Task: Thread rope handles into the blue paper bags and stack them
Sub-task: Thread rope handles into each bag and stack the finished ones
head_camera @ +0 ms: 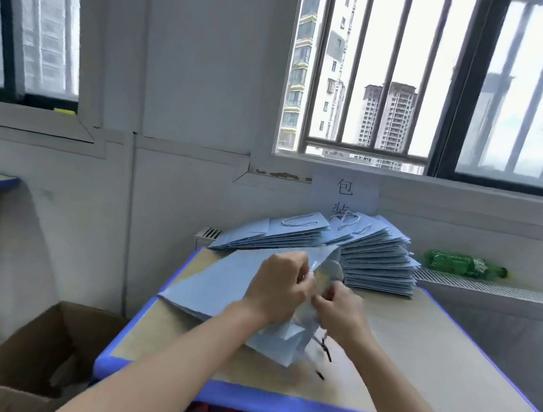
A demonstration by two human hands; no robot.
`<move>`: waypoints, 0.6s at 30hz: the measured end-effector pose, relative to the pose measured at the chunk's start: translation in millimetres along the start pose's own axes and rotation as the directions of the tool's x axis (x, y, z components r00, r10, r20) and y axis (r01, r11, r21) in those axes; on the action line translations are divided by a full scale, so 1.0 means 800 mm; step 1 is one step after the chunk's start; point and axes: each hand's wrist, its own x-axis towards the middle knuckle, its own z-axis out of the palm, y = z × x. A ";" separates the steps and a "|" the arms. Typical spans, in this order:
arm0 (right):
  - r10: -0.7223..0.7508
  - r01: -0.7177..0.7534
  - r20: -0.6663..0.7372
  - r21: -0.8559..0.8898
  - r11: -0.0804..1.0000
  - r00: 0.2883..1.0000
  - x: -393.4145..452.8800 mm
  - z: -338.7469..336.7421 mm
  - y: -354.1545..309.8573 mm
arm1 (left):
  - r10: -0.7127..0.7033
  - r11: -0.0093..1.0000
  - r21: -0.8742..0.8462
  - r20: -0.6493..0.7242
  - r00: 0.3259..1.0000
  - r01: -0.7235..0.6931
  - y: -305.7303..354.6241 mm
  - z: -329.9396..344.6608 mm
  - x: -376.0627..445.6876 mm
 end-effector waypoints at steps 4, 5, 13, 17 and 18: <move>-0.015 0.060 -0.200 0.219 0.974 0.980 0.002 -0.056 -0.049 | -0.089 0.980 -0.189 -0.177 0.980 0.055 0.032 -0.047 0.035; 0.007 0.038 -0.174 0.254 0.966 0.985 0.005 -0.070 -0.064 | -0.112 0.972 -0.227 -0.211 0.971 0.062 0.040 -0.061 0.046; -0.067 -0.018 0.128 0.571 0.821 0.990 0.016 -0.144 -0.161 | -0.348 0.785 -0.585 -0.141 0.927 0.206 0.061 -0.127 0.095; -0.033 0.002 0.048 0.538 0.843 0.998 0.033 -0.153 -0.153 | -0.509 0.516 -0.809 -0.026 0.860 0.281 0.017 -0.145 0.109; -0.017 0.000 0.027 0.531 0.847 0.999 0.038 -0.154 -0.146 | -0.554 0.594 -0.735 -0.079 0.829 0.327 -0.003 -0.148 0.110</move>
